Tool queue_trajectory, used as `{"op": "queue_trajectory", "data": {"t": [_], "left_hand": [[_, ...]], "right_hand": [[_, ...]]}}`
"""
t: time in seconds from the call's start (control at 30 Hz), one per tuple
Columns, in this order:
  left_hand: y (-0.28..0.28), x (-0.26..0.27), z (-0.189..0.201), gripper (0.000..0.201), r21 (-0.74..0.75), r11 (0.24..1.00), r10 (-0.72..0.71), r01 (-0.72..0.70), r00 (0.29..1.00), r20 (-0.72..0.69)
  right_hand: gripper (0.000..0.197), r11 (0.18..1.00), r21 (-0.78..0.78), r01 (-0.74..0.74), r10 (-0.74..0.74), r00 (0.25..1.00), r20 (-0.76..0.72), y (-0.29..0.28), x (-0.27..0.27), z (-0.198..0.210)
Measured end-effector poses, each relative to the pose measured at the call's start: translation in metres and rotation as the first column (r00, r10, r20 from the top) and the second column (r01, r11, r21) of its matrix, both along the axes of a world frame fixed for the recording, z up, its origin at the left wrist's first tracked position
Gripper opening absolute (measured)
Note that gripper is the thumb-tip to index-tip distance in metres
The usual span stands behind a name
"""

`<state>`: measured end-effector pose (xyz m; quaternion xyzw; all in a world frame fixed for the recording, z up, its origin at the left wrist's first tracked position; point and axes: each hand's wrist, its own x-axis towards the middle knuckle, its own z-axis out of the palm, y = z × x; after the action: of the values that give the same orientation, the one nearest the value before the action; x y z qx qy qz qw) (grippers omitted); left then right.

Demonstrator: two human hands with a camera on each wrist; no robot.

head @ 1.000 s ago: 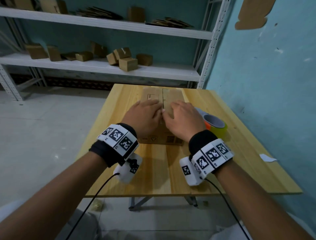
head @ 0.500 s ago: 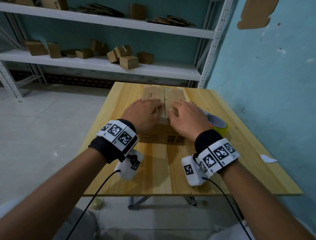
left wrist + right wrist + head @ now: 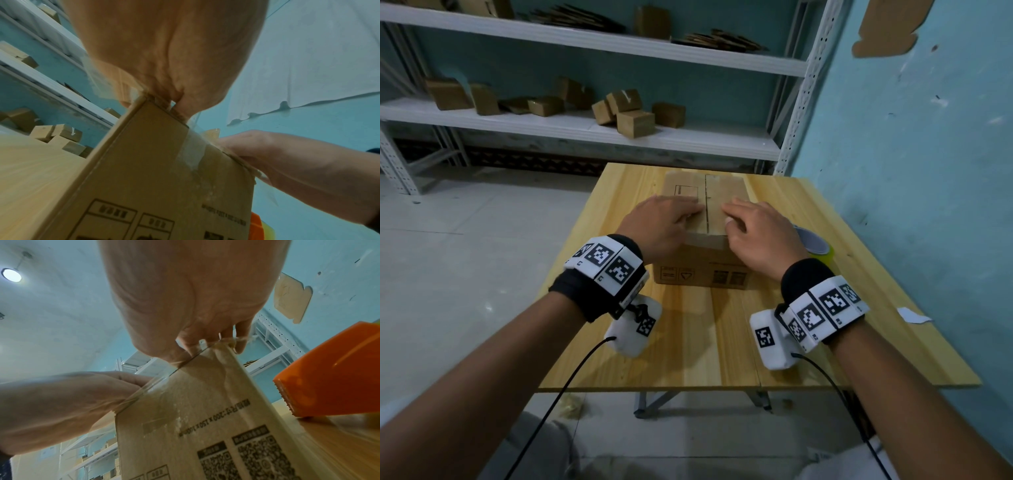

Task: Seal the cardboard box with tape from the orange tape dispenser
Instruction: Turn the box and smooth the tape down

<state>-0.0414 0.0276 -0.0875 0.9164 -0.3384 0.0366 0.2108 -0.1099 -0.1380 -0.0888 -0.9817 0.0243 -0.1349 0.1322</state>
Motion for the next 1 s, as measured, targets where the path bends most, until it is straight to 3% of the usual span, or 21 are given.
{"op": "queue_trajectory", "data": {"t": [0.53,1.0], "left_hand": [[0.013,0.009,-0.003,0.045,-0.133,0.987,-0.106,0.087,0.984,-0.145],[0.027,0.018,-0.009,0.042,-0.323,0.937,-0.251,0.132,0.898,-0.361]], "right_hand": [[0.043,0.976,0.187,-0.114,0.121,0.992,-0.023,-0.021,0.0,-0.005],[0.042,0.858,0.473,-0.199,0.245,0.969,-0.036,-0.04,-0.001,-0.011]]}}
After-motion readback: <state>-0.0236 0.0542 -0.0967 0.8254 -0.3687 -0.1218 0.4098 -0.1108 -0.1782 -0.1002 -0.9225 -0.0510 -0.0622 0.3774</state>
